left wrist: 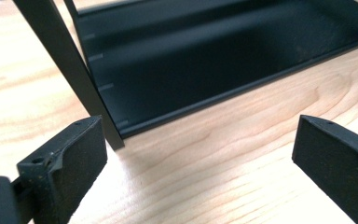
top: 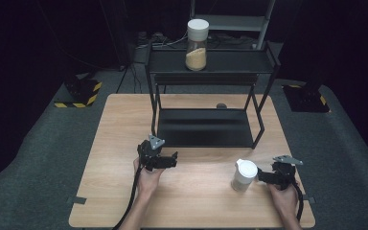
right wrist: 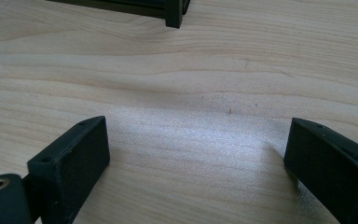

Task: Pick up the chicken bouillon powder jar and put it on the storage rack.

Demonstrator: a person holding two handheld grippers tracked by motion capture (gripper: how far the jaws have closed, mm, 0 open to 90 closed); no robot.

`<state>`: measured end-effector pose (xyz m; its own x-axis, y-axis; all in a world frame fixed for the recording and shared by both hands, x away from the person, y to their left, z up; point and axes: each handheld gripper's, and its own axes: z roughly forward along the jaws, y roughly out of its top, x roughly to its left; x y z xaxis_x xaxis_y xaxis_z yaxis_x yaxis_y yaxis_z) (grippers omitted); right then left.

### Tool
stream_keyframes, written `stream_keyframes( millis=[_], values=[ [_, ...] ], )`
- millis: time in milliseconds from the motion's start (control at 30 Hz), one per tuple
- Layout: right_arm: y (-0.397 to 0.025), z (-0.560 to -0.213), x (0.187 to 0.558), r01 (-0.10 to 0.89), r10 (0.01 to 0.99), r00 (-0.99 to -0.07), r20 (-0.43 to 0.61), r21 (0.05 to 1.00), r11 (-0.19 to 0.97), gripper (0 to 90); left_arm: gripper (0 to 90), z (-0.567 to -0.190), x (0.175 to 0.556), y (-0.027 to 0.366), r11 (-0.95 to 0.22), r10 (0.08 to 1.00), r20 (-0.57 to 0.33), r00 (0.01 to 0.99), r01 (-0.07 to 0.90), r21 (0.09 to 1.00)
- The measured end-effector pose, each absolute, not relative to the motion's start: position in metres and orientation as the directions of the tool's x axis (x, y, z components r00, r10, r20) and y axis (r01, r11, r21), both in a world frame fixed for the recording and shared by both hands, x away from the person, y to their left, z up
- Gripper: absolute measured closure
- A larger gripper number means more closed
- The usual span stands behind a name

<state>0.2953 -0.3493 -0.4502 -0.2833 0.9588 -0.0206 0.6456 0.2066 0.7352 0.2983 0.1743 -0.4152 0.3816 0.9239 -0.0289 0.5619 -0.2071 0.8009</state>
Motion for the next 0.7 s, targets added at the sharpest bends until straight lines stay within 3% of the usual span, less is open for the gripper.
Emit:
stream_keyframes(
  millis=[700],
  values=[
    [-0.349, -0.45, 0.296, 0.645, 0.959, -0.283, -0.021, 0.735, 0.207, 6.0, 3.2, -0.454, 0.299, 0.157, -0.225, 0.942, 0.009, 0.334, 0.614, 0.757]
  ],
)
